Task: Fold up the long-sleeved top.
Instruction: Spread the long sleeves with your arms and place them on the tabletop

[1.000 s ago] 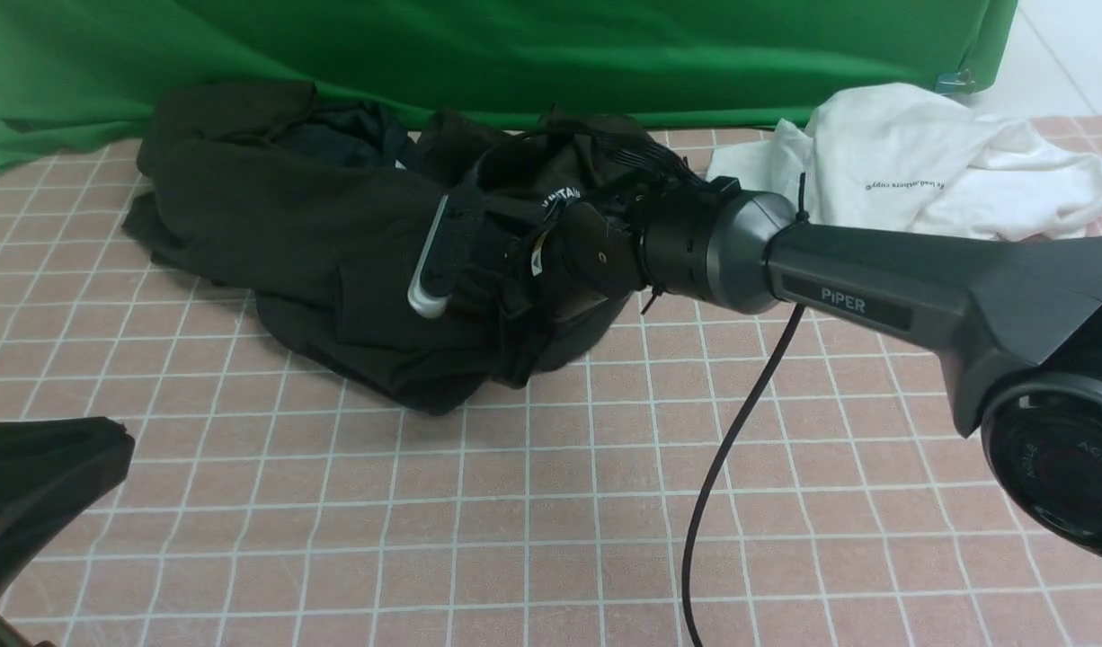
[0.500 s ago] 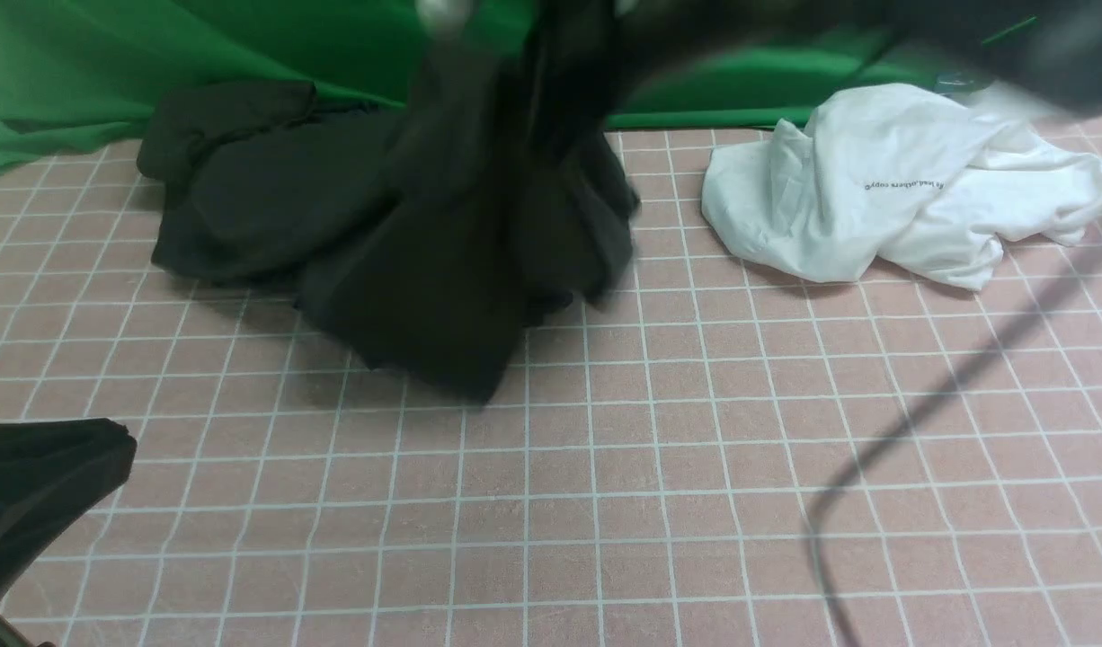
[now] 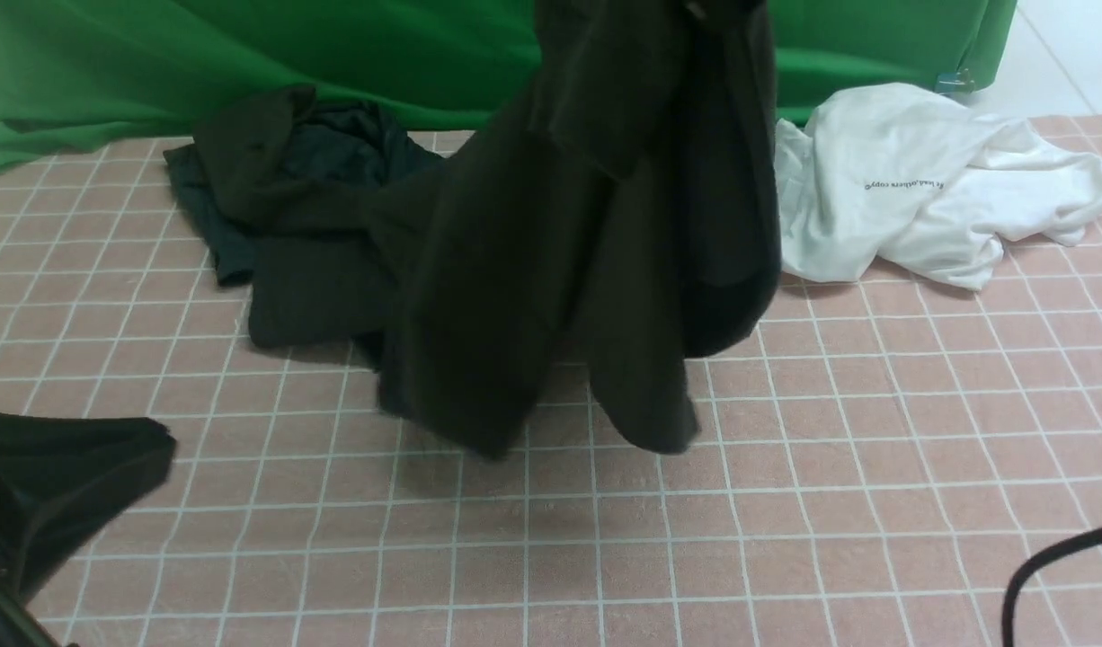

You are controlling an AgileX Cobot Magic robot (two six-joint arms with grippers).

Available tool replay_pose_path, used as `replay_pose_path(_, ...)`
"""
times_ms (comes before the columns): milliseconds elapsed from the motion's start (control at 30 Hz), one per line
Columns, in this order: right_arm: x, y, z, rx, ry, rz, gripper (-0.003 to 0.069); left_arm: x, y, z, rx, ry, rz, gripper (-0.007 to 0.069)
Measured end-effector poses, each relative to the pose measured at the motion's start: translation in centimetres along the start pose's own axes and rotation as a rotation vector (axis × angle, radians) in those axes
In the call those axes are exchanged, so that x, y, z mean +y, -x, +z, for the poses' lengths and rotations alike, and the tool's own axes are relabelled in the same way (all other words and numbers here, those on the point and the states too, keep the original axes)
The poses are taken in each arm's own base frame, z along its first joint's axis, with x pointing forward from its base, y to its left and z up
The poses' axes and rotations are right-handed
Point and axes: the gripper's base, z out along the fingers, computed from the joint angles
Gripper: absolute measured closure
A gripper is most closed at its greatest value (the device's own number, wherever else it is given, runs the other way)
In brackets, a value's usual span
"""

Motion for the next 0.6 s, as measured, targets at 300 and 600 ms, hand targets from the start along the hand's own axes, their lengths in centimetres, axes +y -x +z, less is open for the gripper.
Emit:
replay_pose_path(300,0.2,0.4,-6.7,-0.137,0.049,0.067,0.0603,0.6,1.9,1.1,0.003,-0.019,0.007,0.0603)
replay_pose_path(600,1.4,0.5,-10.6,-0.226,0.148,0.072,0.0603,0.6,2.9,4.0,0.064,-0.117,-0.005,0.0603)
